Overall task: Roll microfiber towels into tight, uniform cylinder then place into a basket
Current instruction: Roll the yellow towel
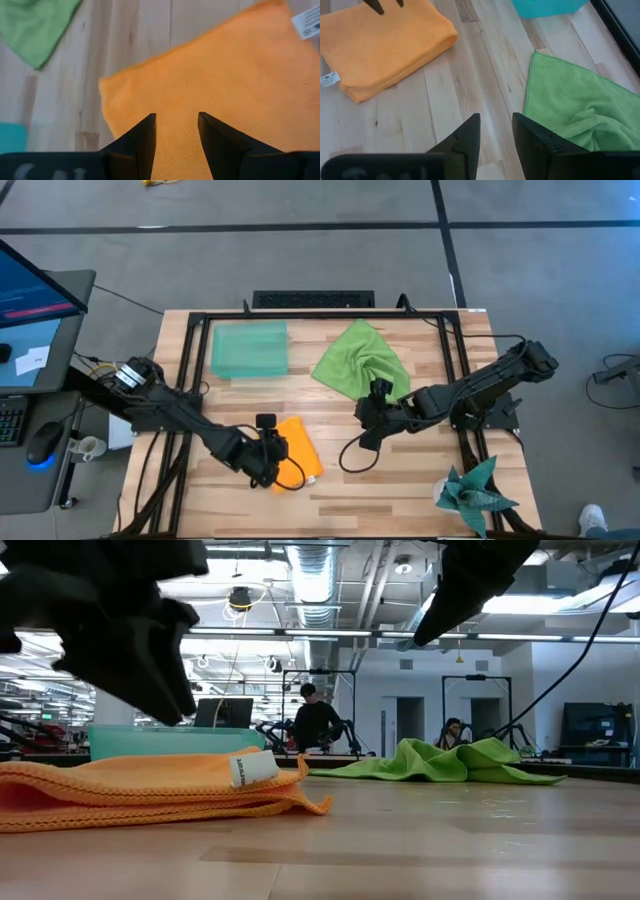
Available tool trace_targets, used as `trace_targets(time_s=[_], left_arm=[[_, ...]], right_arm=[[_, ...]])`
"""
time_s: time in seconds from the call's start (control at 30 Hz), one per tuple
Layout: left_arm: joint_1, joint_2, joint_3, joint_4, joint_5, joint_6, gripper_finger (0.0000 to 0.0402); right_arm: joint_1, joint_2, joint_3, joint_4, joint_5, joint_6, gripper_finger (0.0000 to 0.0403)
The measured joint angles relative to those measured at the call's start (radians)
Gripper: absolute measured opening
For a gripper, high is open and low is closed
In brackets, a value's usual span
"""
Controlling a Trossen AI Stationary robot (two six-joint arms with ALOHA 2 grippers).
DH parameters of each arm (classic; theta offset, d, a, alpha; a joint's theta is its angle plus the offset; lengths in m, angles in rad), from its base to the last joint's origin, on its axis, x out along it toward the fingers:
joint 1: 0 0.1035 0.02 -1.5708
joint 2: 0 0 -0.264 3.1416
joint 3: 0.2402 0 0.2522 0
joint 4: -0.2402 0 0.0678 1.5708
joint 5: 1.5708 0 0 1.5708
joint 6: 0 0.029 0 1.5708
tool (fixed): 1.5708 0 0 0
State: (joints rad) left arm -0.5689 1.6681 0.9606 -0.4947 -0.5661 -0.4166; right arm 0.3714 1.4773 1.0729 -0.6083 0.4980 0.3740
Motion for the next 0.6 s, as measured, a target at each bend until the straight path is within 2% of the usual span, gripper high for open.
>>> trace_targets(time_s=[0.27,0.47,0.6], left_arm=[[0.066,0.003,-0.038,0.013,0.011,0.005,0.0139],[0.117,0.003,-0.145,0.150,0.055,0.008,0.0139],[0.164,0.003,-0.204,0.275,0.133,0.033,0.0139]], right_arm=[[-0.001,0.000,0.000,0.008,0.000,0.000,0.0134],[-0.001,0.000,0.000,0.011,0.000,-0.005,0.0138],[-0.001,0.000,0.000,0.013,0.000,-0.015,0.0138]])
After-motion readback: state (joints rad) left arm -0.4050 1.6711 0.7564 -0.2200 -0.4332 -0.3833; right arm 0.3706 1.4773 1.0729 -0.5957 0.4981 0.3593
